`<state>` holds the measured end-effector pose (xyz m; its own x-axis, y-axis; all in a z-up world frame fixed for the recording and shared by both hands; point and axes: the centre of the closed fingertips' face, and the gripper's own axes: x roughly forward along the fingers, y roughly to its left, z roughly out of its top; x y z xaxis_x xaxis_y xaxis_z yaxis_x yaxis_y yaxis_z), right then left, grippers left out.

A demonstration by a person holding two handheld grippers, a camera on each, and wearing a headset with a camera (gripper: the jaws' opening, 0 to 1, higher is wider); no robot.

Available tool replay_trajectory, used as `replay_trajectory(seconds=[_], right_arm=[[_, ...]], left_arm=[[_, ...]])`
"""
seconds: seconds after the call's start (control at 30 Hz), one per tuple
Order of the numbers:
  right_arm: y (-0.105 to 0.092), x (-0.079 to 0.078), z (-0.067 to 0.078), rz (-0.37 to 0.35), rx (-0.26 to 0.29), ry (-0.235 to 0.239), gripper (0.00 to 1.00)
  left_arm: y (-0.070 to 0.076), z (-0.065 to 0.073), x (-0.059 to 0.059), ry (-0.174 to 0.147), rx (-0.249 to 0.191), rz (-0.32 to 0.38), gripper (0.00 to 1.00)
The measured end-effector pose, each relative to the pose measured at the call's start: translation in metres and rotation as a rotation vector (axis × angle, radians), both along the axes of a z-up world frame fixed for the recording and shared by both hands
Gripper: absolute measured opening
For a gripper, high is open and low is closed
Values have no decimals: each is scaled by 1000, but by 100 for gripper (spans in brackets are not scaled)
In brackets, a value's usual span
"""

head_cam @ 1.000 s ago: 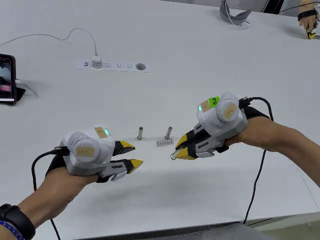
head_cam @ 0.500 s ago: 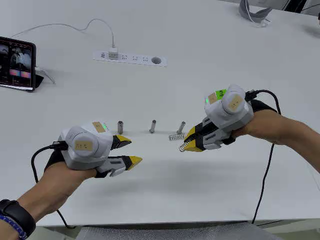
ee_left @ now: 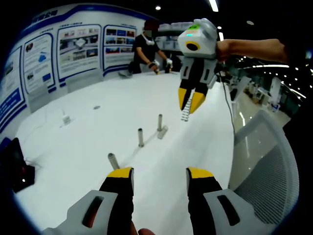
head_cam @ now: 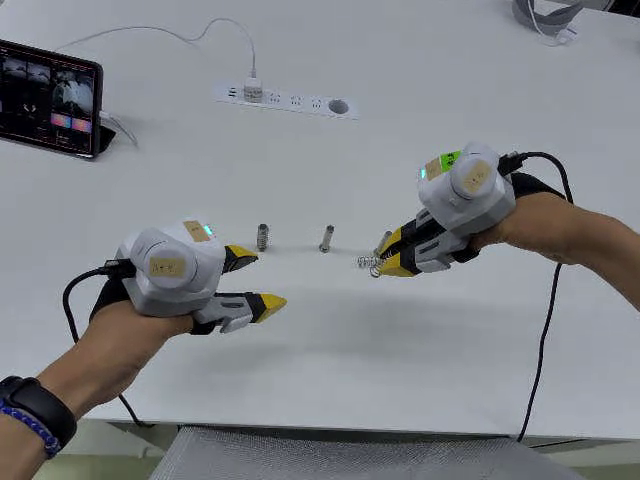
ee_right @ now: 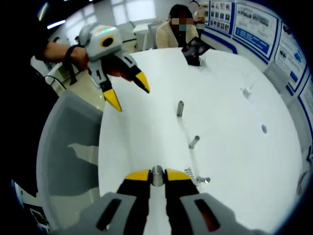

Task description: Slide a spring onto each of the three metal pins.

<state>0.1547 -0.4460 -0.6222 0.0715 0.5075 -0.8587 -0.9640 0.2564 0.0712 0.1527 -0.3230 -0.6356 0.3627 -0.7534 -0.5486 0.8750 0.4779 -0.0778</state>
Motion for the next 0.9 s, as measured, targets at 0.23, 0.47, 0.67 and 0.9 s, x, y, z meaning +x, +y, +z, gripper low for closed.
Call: replay_trajectory(seconds=[0.23, 0.47, 0.67, 0.9], right_arm=[[6, 9, 1, 8, -4, -9, 12], [6, 21, -2, 16, -24, -15, 12], [7, 29, -5, 29, -39, -14, 12], [8, 44, -5, 39, -51, -29, 12]], left_arm=[[7, -3, 1, 6, 9, 22, 50], [13, -1, 5, 3, 2, 57, 53], [19, -3, 7, 7, 8, 80, 57], [26, -3, 8, 11, 9, 104, 61]])
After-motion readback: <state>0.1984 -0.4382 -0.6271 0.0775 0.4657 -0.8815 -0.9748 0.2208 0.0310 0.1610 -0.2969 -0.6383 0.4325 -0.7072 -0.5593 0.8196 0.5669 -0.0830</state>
